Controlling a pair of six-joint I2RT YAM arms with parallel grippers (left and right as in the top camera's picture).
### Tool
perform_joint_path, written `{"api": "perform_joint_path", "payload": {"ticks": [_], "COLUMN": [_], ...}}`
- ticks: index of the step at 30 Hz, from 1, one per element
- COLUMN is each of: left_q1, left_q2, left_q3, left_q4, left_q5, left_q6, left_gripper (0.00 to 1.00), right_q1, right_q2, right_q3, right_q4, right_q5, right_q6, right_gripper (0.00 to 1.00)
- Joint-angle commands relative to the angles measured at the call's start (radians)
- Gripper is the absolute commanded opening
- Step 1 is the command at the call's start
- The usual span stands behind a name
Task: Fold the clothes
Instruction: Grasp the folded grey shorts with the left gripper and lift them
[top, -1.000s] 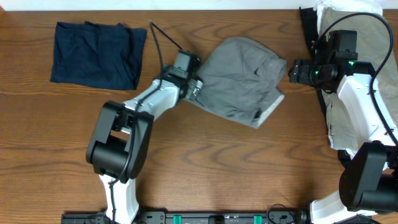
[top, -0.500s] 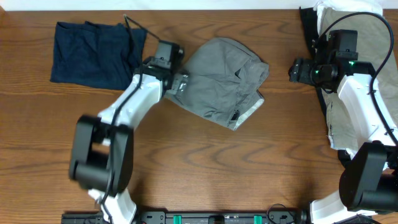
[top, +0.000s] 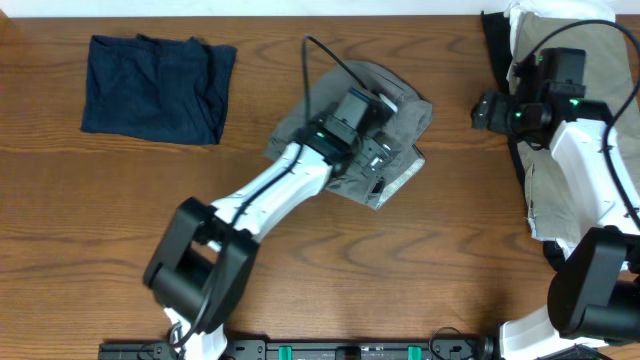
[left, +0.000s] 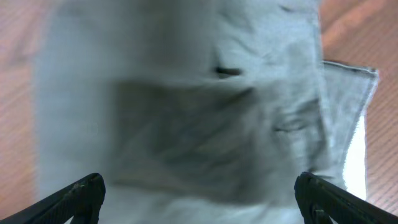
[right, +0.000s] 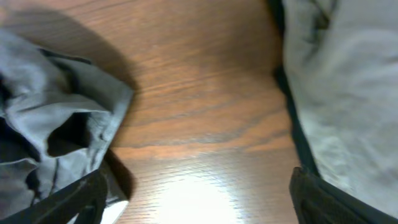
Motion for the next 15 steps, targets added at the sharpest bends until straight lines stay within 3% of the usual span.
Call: {"api": "perform_joint_path", "payload": {"ticks": [1, 15], "left_q1": [-0.032, -0.151], "left_q2": [0.048, 0.198], "left_q3": [0.0, 0.051], "left_q4": [0.026, 0.029], "left_q5": [0.01, 0.014], "left_q6": [-0.032, -0.035], "left_gripper": [0.98, 0.98], "right_q1": [-0.041, -0.113], "right_q2": [0.002, 0.002], "right_q3": [-0.002, -0.002], "right_q4": [-0.006, -0.029], "right_q5": [0.009, -0.007], "right_q6": [0.008, 0.008], "right_gripper": [0.95, 0.97]}}
